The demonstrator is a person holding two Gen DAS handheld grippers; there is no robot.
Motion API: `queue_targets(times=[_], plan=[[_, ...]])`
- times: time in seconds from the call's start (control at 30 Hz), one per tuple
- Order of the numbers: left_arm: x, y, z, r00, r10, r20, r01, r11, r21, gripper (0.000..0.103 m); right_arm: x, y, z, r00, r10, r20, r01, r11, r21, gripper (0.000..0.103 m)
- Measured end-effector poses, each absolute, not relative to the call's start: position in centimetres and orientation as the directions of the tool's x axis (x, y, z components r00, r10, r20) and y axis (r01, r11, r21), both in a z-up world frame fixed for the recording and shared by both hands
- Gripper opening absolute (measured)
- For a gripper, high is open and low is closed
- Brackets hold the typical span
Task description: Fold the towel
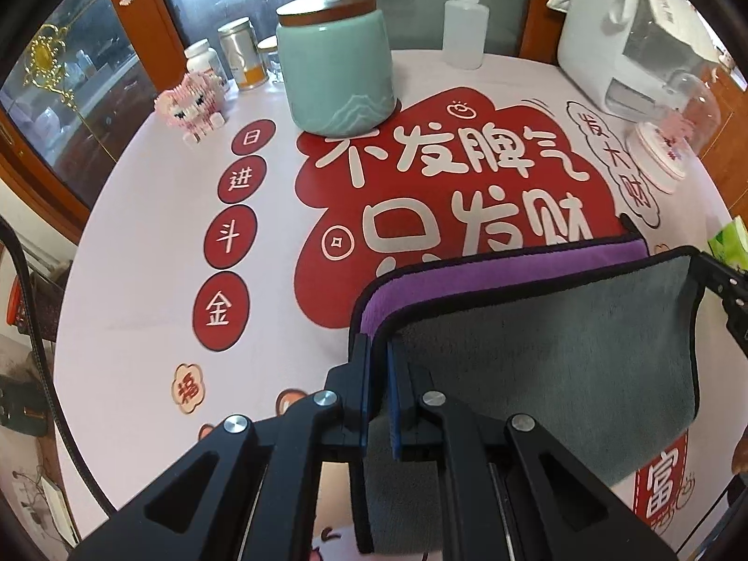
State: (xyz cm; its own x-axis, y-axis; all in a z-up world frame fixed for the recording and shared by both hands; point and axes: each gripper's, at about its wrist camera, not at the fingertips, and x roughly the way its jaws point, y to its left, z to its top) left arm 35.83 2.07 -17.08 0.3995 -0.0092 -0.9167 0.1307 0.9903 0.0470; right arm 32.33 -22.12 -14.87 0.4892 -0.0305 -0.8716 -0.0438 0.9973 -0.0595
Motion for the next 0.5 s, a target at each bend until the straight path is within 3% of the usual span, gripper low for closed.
queue_targets(times=[0.5], plan=[[38.5, 2.1, -19.7, 0.363, -0.006, -0.932, 0.111, 0.993, 0.037, 0.005, 34.7, -21.9, -18.2, 0.466, -0.046, -0.884, -0.019, 0.998, -0.061, 0.005]])
